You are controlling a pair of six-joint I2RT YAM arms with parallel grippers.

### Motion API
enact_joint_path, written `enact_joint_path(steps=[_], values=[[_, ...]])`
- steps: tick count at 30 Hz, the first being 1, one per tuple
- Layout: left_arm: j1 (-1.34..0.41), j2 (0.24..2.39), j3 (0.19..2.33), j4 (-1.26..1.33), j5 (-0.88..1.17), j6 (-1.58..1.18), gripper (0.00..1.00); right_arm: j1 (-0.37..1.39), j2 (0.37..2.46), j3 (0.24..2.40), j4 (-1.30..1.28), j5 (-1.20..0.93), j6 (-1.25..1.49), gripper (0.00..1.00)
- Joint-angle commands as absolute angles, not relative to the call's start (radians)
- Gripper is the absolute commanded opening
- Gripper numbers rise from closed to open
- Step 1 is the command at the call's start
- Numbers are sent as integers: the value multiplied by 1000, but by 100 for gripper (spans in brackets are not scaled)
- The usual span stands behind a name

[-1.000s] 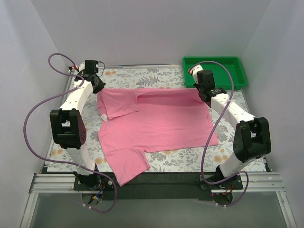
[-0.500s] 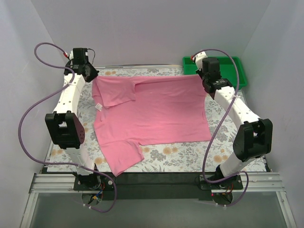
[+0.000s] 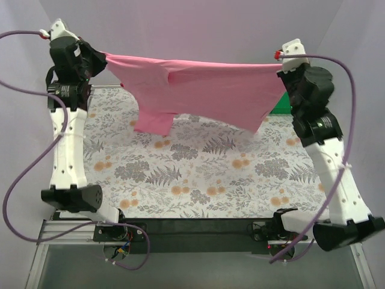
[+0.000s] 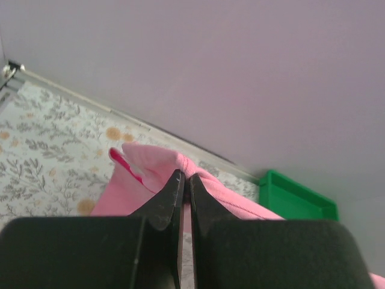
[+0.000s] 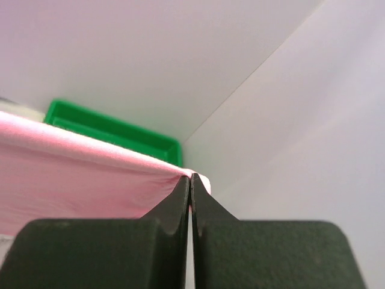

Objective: Fold and stack the t-shirts
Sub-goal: Fold the tshirt

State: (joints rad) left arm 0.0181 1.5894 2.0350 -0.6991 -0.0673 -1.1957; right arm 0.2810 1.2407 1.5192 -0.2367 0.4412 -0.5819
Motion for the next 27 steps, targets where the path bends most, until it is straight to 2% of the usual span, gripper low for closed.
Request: enact_joint_path(steps=[1,10,17,23,27], values=[[37,1399,2028,-627,-80,-1152,0,264,1085,1520,-198,391,-610,1],[37,1217,2109,-695,-104,-1095,0,262,810,1470,-270,289,-663,1],[25,1158,2163,-713,-91,-1086,0,264,753,1562,-379,232,-669,1],[23,1207,2033,-680,-14,-1100,0,262,798,1513,-428,232,-670,1],[25,1268,1824,-599,75,-1138,0,262,883,1419,-425,236,-664,1]])
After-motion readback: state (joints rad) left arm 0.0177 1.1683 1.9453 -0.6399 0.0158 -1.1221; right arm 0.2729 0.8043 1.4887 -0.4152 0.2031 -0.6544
